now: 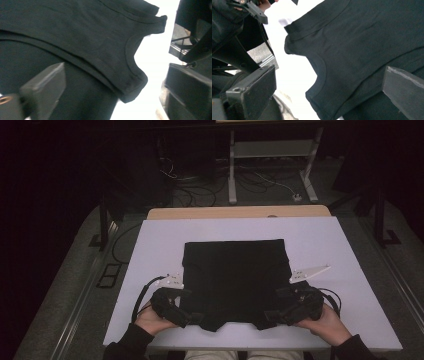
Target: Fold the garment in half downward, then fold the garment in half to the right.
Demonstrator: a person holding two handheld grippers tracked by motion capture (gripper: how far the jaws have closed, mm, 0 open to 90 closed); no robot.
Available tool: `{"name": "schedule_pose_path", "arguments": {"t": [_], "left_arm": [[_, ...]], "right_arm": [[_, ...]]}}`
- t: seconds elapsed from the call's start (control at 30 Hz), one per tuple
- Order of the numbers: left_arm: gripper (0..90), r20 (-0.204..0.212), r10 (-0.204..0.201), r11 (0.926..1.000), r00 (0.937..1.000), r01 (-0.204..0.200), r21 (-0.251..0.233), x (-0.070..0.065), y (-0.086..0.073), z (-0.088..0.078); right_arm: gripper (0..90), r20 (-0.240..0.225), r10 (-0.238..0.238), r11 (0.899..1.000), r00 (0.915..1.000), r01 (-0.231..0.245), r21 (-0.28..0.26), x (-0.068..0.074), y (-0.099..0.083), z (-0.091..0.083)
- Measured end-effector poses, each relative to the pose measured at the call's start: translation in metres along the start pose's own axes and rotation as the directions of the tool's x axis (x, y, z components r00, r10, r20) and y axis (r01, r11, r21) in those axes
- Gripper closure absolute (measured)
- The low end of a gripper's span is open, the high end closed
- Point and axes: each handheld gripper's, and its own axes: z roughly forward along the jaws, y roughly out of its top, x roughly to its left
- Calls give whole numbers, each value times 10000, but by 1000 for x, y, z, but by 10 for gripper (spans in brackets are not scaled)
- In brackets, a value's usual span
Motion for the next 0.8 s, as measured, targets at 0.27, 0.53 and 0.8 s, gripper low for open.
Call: {"name": "schedule_pose_path", "arguments": {"t": [0.27,0.53,0.8], "left_arm": [[0,-336,-287,9977,9990,266,-620,5,-4,-12],[0,-616,-394,9935,9973,324,-1095,9,-10,-19],[0,-887,-531,9903,9946,410,-1325,12,-15,-24]], "right_arm": [[0,328,-215,9995,9992,222,-202,-4,16,4],[0,987,-461,9973,9941,514,-519,-9,36,11],[0,1232,-473,9972,9913,541,-522,-19,48,20]]}}
